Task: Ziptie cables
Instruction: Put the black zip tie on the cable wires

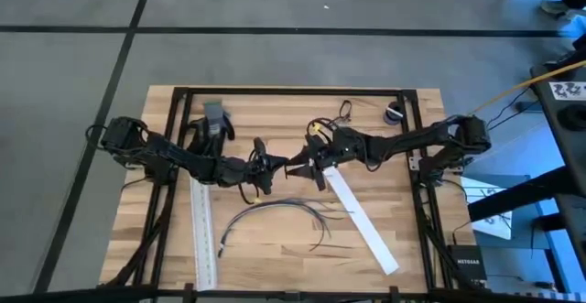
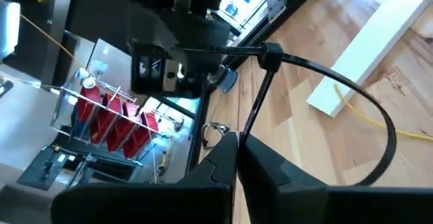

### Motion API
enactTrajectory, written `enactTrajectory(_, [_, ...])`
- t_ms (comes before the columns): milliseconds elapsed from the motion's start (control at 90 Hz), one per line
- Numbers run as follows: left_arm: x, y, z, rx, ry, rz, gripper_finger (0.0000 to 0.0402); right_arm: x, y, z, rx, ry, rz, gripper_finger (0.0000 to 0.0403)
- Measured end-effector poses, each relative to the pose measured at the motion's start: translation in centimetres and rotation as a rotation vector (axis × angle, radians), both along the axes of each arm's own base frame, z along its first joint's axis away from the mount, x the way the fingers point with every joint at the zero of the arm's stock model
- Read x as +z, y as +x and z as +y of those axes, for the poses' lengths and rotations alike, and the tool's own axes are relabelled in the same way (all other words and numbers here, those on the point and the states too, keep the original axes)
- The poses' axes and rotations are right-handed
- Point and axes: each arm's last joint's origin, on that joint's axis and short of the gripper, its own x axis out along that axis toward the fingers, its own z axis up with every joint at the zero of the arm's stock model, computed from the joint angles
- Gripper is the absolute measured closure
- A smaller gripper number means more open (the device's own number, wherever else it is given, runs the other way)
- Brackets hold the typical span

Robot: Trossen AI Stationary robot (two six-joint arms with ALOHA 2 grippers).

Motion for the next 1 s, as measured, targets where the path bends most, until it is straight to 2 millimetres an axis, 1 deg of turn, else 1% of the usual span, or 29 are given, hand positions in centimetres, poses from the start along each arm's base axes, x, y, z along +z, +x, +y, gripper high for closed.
enactTrajectory(267, [0.0, 0.0, 0.1, 0.006, -0.012, -0.005, 0.0402, -1.0, 0.4, 0.0, -0.06, -0.025, 0.025, 0.0265])
enactTrajectory(522, [0.0, 0.0, 0.1, 0.006, -0.012, -0.006, 0.0402, -0.9, 0.5, 0.0, -0.061, -0.025, 0.008, 0.0269])
enactTrajectory(622, [0.0, 0.0, 0.1, 0.006, -0.012, -0.005, 0.0402, -0.9, 0.5, 0.0, -0.062, -0.025, 0.006, 0.0294])
enactTrajectory(733, [0.0, 0.0, 0.1, 0.006, -0.012, -0.005, 0.0402, -0.6, 0.6, 0.0, -0.062, -0.025, -0.026, 0.0345])
enactTrajectory(822, [0.0, 0.0, 0.1, 0.006, -0.012, -0.006, 0.0402, -0.7, 0.5, 0.0, -0.062, -0.027, -0.008, 0.0388])
enactTrajectory(867, [0.0, 0.0, 0.1, 0.006, -0.012, -0.005, 0.0402, -0.9, 0.5, 0.0, -0.06, -0.037, 0.009, 0.0396])
enactTrajectory(1000, [0.0, 0.0, 0.2, 0.008, -0.016, -0.006, 0.0402, -1.1, 0.5, -0.1, -0.089, -0.096, 0.024, 0.0401])
